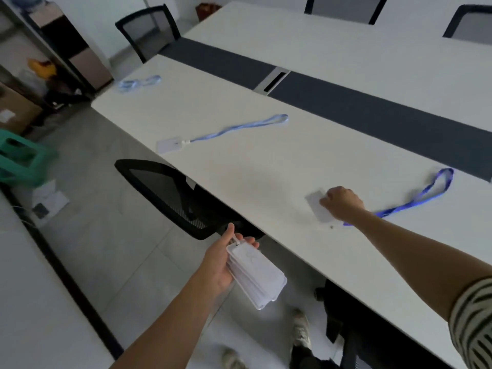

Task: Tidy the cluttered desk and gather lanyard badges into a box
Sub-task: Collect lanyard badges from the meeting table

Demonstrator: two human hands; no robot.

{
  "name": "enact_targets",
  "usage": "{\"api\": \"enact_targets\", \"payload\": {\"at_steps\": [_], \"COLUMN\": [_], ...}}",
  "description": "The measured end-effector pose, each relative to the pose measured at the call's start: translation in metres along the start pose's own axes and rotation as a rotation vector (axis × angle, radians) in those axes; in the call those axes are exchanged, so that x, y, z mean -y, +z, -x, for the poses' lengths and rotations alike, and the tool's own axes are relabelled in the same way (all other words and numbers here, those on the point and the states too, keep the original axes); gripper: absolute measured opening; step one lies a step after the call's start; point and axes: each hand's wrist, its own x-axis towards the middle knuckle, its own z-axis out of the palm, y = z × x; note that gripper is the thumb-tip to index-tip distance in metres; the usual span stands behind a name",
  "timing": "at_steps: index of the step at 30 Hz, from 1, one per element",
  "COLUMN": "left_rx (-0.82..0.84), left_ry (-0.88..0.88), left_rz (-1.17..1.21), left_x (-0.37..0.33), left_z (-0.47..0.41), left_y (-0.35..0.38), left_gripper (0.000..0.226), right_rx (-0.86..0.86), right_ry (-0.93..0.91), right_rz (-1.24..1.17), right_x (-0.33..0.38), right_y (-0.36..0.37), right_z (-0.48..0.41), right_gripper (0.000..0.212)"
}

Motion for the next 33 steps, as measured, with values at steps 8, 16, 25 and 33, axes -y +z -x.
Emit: {"api": "enact_targets", "payload": {"at_steps": [8,16,25,33], "left_rx": [0.117,0.233,0.198,0.091], "left_ry": [0.084,0.206,0.480,0.536], "left_rz": [-0.008,0.117,0.312,0.580], "left_x": [-0.051,-0.086,-0.146,-0.210], "left_z": [0.047,0.097,0.145,0.137], "left_y": [-0.054,-0.153,-0.259,-0.317], "left_gripper": [0.031,0.027,0.028,0.020], "right_rx": [0.037,0.250,0.334,0.612], "right_ry": [-0.358,-0.587,-0.605,-0.552], "right_rz": [-0.453,-0.581,-0.552,-0.389], "right_x": [0.161,0.329,0.436,0.469], "right_y": [-0.030,-0.006,0.054,0.111], "right_z": [0.098,0.201,0.254,0.228], "right_gripper": [0.060,0.053,0.014,0.026]}}
